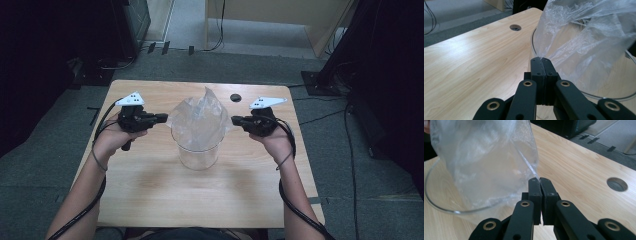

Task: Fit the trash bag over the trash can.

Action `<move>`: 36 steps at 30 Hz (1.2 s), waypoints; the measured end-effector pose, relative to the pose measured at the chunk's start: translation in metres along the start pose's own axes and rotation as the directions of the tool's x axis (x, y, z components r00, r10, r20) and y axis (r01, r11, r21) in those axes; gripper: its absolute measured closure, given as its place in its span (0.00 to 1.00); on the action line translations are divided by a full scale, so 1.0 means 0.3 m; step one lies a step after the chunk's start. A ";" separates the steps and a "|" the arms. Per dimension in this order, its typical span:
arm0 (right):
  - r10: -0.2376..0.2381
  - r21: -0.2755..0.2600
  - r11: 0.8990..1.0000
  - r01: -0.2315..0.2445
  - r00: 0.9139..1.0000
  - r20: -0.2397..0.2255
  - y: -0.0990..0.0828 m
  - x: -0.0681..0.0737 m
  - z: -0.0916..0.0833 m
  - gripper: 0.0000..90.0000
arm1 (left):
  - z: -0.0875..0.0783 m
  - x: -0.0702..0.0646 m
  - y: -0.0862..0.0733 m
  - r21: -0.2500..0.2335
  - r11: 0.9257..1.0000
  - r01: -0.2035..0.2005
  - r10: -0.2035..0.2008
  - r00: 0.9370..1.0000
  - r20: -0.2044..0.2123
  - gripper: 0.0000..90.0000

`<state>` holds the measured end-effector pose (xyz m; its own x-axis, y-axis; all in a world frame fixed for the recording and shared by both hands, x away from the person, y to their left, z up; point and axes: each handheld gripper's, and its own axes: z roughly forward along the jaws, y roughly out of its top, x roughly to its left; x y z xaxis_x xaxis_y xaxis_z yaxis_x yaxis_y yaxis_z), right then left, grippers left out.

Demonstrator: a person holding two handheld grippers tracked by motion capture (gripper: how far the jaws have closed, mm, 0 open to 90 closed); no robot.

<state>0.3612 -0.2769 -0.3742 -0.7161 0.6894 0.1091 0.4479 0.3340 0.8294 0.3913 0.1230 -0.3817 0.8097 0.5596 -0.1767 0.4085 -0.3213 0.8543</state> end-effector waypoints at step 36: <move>-0.043 -0.146 0.989 0.029 0.995 -0.094 0.058 0.042 -0.041 0.74 | -0.016 -0.072 0.079 -0.082 0.996 -0.031 0.036 0.998 0.055 0.58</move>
<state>0.3534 -0.2703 -0.3517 -0.7820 0.6107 0.1245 0.3438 0.2560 0.9035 0.3814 0.1069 -0.3554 0.8458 0.5048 -0.1726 0.3472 -0.2751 0.8965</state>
